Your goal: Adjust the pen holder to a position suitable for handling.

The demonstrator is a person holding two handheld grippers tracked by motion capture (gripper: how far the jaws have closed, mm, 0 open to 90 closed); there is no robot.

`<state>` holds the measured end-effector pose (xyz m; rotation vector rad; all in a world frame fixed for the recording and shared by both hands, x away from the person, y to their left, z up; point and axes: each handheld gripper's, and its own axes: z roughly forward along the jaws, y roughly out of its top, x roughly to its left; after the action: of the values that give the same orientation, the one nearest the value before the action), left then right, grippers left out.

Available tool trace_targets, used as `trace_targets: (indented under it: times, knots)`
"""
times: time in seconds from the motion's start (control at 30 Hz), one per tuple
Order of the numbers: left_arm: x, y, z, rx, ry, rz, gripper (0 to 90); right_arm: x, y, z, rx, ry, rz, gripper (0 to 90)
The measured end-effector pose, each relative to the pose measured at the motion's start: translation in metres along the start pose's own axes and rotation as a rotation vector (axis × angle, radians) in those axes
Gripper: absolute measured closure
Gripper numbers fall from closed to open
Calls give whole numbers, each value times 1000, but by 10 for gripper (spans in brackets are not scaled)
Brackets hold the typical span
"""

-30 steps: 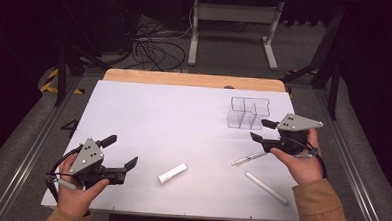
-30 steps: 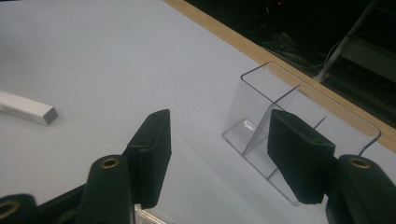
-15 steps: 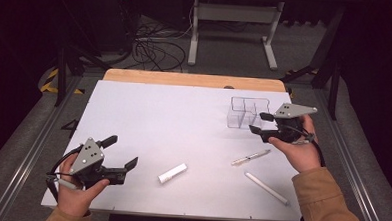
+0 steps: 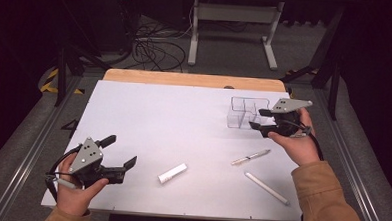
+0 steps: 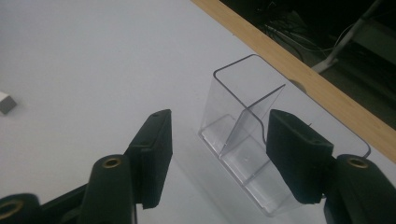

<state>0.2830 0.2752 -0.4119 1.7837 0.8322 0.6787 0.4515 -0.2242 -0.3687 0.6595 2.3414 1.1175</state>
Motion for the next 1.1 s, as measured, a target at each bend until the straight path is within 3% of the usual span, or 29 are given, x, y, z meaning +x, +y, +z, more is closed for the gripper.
trace_targets:
  times: [0.17, 0.63, 1.1]
  knots:
    - [1, -1, 1, 4, -2, -1, 109, -10, -1, 7, -1, 37, 76, 416]
    - [1, -2, 1, 8, -5, -2, 108, -29, 1, 41, 100, 25, 35, 447]
    - [1, -2, 1, 6, -1, -4, 111, -32, -2, 66, 149, 47, 25, 485]
